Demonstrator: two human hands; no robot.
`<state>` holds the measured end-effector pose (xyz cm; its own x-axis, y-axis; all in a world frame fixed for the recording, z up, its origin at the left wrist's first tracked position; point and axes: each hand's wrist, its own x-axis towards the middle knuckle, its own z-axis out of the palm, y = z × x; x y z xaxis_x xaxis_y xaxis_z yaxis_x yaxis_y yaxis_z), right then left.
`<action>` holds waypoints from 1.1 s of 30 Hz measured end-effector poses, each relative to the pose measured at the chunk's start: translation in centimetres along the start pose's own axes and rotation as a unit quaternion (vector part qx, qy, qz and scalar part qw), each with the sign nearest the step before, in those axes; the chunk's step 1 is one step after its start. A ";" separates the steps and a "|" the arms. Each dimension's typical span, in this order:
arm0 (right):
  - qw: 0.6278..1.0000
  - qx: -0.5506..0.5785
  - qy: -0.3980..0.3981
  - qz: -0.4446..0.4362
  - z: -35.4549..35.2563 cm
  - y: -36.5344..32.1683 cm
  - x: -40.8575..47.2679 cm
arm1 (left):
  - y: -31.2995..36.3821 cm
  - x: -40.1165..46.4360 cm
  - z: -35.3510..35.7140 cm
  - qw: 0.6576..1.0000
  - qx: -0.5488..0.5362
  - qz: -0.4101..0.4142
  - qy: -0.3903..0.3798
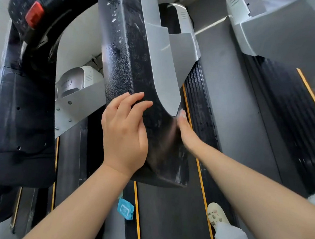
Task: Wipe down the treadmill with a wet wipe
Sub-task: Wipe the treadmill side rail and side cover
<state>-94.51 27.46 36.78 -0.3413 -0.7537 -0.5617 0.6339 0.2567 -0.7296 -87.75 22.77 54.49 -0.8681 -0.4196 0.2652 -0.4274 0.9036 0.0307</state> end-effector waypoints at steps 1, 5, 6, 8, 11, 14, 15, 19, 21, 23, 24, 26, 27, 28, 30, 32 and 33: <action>1.000 0.006 0.004 0.008 0.2 1.5 -1.3 | 0.0 -0.1 0.0 1.000 -0.001 -0.001 0.001; 0.998 0.032 -0.013 -0.048 1.9 4.9 -7.6 | 0.0 -0.2 0.0 1.000 0.005 0.002 0.004; 0.997 0.030 -0.018 -0.070 2.1 4.3 -7.8 | 0.0 -0.2 0.1 1.000 0.007 0.002 0.004; 0.993 0.008 -0.014 -0.115 2.0 2.5 -5.9 | 0.0 -0.2 0.1 1.000 0.005 0.003 0.004; 0.994 -0.018 0.009 -0.109 0.8 -0.2 -0.9 | 0.0 -0.1 0.1 1.000 0.002 0.001 0.006; 0.998 -0.035 0.001 -0.046 -0.3 0.9 1.0 | 0.0 -0.1 0.1 1.000 0.001 0.001 0.008; 1.000 -0.019 0.001 -0.022 -0.2 1.7 0.1 | 0.0 -0.1 0.2 1.000 0.000 0.002 0.008; 0.999 0.045 -0.004 -0.009 2.3 4.8 -8.1 | -0.1 -0.1 0.2 1.000 -0.001 0.005 0.016; 0.996 0.009 -0.045 -0.073 3.5 5.1 -12.7 | -0.1 -0.1 0.2 1.000 0.001 0.005 0.018; 0.982 -0.066 -0.071 -0.163 4.2 4.8 -14.8 | -0.1 -0.1 0.2 1.000 0.001 0.006 0.019; 0.976 -0.084 -0.070 -0.188 4.3 4.5 -14.6 | -0.1 -0.2 0.3 1.000 0.000 0.006 0.019; 0.983 -0.060 -0.060 -0.163 3.7 3.7 -12.1 | -0.1 -0.2 0.3 1.000 0.002 0.005 0.018; 0.993 -0.022 -0.037 -0.114 3.2 3.2 -10.4 | -0.1 -0.2 0.3 1.000 0.003 0.004 0.018; 0.998 0.015 -0.012 -0.065 2.7 3.1 -8.8 | -0.1 -0.1 0.3 1.000 0.003 0.003 0.018; 1.000 0.026 0.007 0.012 2.1 3.7 -7.8 | 0.0 -0.1 0.3 1.000 0.000 0.001 0.019; 0.999 0.000 0.002 0.035 2.5 5.6 -9.9 | -0.1 -0.2 0.3 1.000 -0.001 -0.001 0.020; 0.999 0.001 -0.002 0.040 3.1 6.2 -11.6 | -0.1 -0.3 0.2 1.000 0.000 -0.002 0.022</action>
<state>-84.48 35.96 39.95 -0.2873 -0.7331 -0.6165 0.6597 0.3152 -0.6823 -87.56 22.81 54.18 -0.8550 -0.4182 0.3067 -0.4299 0.9023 0.0317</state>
